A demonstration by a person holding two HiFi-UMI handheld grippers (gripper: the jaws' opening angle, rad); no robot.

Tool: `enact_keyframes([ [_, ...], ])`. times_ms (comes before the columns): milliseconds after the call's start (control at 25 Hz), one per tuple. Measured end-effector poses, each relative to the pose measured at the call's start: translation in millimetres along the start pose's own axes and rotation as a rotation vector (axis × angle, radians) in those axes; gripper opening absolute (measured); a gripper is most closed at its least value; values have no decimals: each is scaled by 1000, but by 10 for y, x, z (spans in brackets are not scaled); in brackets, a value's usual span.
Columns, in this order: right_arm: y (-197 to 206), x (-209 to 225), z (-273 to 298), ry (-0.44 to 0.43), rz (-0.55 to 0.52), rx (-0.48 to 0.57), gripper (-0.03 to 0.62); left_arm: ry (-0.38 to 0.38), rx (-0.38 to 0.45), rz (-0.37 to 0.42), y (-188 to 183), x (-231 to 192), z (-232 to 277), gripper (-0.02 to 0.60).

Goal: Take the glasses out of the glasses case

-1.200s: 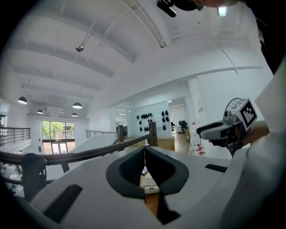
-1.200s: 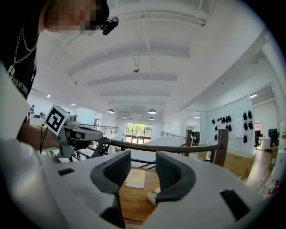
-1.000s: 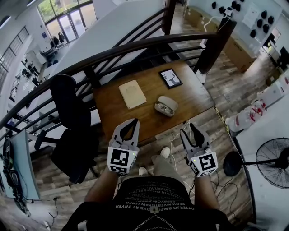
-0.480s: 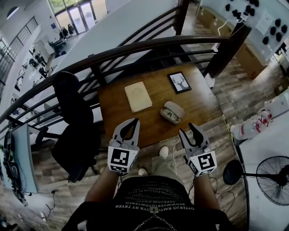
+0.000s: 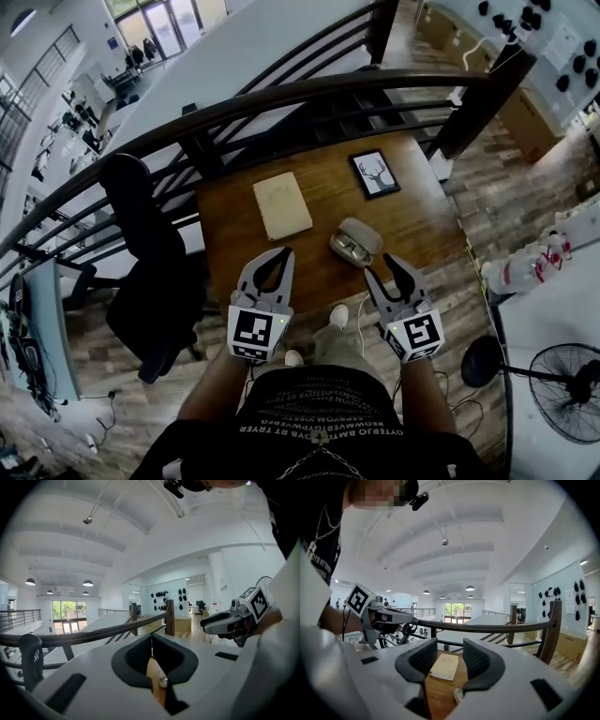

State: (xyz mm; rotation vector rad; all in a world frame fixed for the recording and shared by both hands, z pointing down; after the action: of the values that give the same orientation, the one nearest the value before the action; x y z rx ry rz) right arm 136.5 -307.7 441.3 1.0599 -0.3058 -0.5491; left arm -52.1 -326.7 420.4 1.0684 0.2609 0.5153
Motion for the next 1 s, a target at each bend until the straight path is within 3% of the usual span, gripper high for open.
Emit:
enact_keyframes([
  [1000,593,745,942,-99,68,-167,158,0,-92,-40,29,-60,1051,29],
])
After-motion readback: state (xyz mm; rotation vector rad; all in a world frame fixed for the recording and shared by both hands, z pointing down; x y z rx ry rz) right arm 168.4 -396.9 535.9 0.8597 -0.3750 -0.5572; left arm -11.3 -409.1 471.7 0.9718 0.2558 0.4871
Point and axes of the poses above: the fingertips, and each gripper's own axes: z forward along the fingers, x to its right, y out of its underside, the point moved 3 cm from there along -z, backward along the fingers, and after that the axes turned 15 degrees about -x, right-handed, at the moved point
